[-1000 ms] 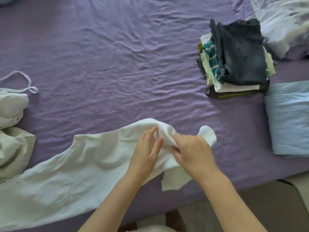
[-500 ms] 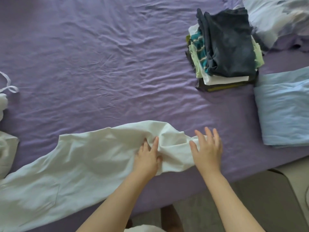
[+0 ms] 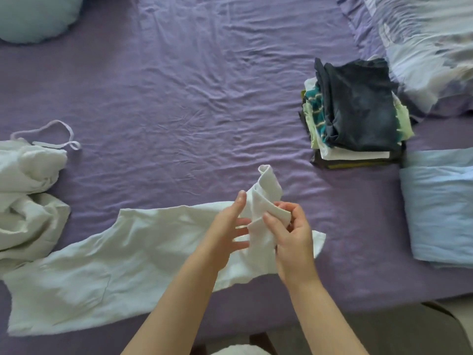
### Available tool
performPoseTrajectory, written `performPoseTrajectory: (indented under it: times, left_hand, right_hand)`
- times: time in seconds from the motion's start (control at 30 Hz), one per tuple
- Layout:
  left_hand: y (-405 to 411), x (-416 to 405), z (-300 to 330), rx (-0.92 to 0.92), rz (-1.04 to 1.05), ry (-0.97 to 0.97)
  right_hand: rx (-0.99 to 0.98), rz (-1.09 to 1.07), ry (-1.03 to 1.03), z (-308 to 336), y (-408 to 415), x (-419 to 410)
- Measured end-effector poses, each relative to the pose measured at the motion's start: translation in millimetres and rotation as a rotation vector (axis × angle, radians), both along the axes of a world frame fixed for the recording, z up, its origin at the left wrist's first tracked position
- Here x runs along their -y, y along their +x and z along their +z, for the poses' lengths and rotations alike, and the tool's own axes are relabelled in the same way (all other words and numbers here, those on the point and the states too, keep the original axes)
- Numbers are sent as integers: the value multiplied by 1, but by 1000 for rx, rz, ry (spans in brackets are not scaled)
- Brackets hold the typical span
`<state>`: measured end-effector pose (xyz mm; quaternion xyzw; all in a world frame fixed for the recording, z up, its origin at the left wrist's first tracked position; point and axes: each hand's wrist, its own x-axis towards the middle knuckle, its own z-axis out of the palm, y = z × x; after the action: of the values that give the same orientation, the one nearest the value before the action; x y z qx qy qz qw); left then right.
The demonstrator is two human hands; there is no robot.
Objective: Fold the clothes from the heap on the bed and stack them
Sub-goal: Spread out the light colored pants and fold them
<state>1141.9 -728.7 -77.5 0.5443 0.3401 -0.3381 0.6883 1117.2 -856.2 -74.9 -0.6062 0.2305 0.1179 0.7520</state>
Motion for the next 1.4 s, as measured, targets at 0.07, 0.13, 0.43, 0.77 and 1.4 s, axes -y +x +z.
performPoseTrajectory:
  times: [0.07,0.13,0.43,0.77,1.4]
  left_hand:
    - [-6,-26,4,13,68,-81]
    - [-15,-49,8,18,171,-120]
    - [-61,-145,-25,280,352,406]
    - [-112,-242,-98,94,196,854]
    - [-20,-99,-105,761,-703,854]
  right_hand:
    - [61,121,-43,8,-8,-31]
    - [131,205,-118,10,-18,-61]
    - [449,631,-811,-48,-40,-96]
    - [349,1529,-1272,-153,-41,-182]
    - [-31,1028,-974,-133,40,-41]
